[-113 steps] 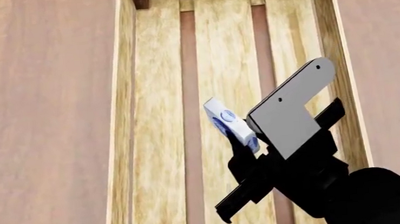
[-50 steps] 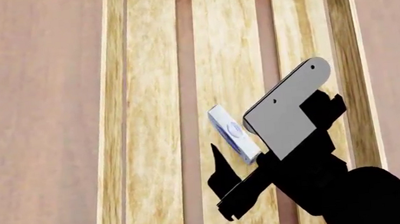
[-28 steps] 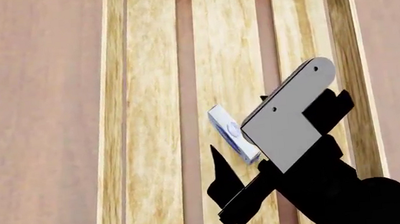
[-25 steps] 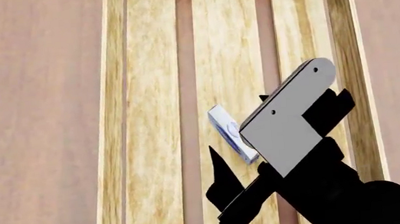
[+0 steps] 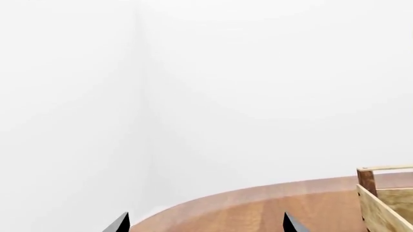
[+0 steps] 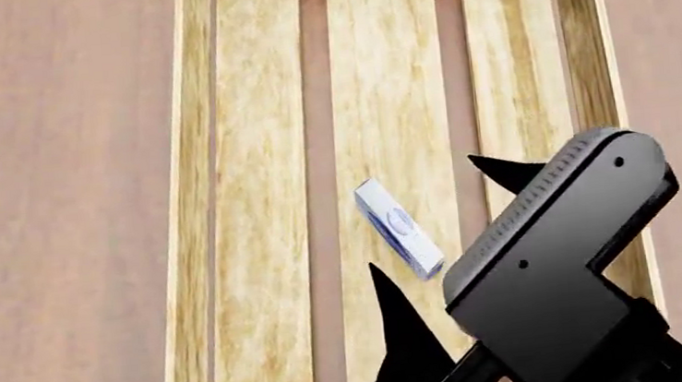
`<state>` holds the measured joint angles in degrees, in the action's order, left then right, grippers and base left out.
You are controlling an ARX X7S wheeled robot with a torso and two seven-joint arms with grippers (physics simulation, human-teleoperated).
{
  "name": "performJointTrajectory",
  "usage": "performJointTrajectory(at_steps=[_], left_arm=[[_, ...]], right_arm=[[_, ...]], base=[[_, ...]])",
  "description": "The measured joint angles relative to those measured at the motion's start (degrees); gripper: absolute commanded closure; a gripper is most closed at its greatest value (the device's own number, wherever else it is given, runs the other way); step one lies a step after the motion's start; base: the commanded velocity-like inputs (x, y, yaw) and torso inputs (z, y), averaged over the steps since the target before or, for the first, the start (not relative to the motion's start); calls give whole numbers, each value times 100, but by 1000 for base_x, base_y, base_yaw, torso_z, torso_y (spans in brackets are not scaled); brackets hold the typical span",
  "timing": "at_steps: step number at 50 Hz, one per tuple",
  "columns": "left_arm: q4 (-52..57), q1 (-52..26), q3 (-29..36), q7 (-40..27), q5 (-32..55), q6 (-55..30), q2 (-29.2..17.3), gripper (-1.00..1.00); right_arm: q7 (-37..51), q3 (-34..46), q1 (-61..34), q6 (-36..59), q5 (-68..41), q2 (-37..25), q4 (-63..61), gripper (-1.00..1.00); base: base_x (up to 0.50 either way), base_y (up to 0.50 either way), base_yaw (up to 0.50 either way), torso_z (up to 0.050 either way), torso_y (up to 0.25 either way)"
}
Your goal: Pick up the cream cheese and put it in the tray.
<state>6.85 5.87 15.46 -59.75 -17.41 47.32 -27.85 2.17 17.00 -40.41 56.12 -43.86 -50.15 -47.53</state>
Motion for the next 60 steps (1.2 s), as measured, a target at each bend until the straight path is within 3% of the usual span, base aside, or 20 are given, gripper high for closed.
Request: performJointTrajectory(at_steps=[13, 29, 60], left_arm=[[183, 104, -117, -46, 70, -75, -79, -100], [1775, 67, -623, 343, 602, -1336, -427, -100], [4593, -1415, -1492, 763, 2558, -3918, -1271, -100]], right_arm=[[211, -1404, 1438, -1072, -31, -316, -353, -100], [252, -3292, 3310, -2744, 300, 277, -246, -100], [970, -5000, 3972, -4233, 557, 1553, -337, -100]], base=[[0, 0, 0, 0, 0], [0, 0, 0, 0, 0], [0, 0, 0, 0, 0]])
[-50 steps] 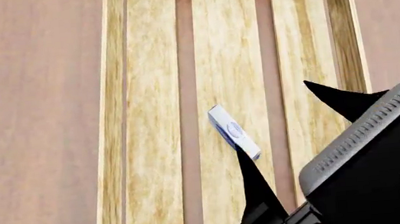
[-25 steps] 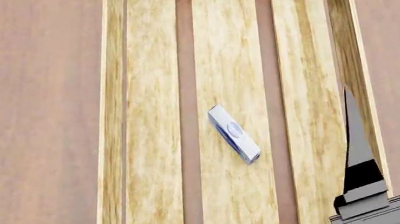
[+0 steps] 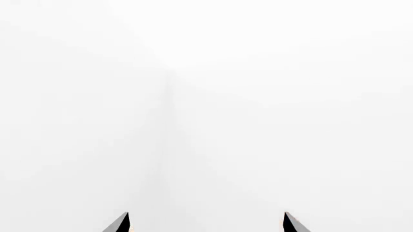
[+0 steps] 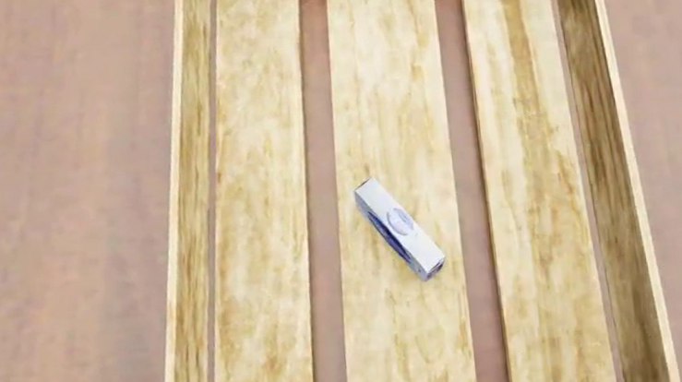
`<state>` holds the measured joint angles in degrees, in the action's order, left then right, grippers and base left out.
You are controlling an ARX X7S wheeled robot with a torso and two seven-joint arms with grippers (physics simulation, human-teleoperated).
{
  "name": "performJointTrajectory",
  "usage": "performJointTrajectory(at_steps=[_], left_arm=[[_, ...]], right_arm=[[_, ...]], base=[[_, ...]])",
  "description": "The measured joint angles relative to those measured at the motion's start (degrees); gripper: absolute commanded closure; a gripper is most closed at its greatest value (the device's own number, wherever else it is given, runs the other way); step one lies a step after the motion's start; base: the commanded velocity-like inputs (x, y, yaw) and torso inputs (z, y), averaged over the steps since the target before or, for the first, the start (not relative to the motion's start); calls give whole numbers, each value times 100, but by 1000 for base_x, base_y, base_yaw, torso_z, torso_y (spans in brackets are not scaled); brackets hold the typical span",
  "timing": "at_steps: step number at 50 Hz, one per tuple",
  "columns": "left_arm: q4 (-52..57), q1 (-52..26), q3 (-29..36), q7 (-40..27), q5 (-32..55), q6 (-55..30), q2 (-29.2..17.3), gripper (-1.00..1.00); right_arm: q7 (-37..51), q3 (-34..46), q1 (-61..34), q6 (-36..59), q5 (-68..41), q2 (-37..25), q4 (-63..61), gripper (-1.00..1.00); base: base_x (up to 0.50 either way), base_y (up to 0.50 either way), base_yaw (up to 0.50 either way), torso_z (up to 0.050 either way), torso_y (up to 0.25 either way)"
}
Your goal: Pick up the cream cheese and put it in the tray.
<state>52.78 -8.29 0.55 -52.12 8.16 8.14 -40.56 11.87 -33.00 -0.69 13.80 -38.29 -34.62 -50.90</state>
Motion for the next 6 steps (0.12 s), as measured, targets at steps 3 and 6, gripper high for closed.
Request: performJointTrajectory(at_steps=[3, 6], left_arm=[[180, -62, -100, -40, 121, -135, -89, -100], [320, -104, -155, -251, 255, -180, -344, -100]], right_arm=[[57, -146, 20, -53, -92, 40, -51, -100], [116, -302, 51, -102, -190, 74, -126, -100]], base=[[0, 0, 0, 0, 0], [0, 0, 0, 0, 0]])
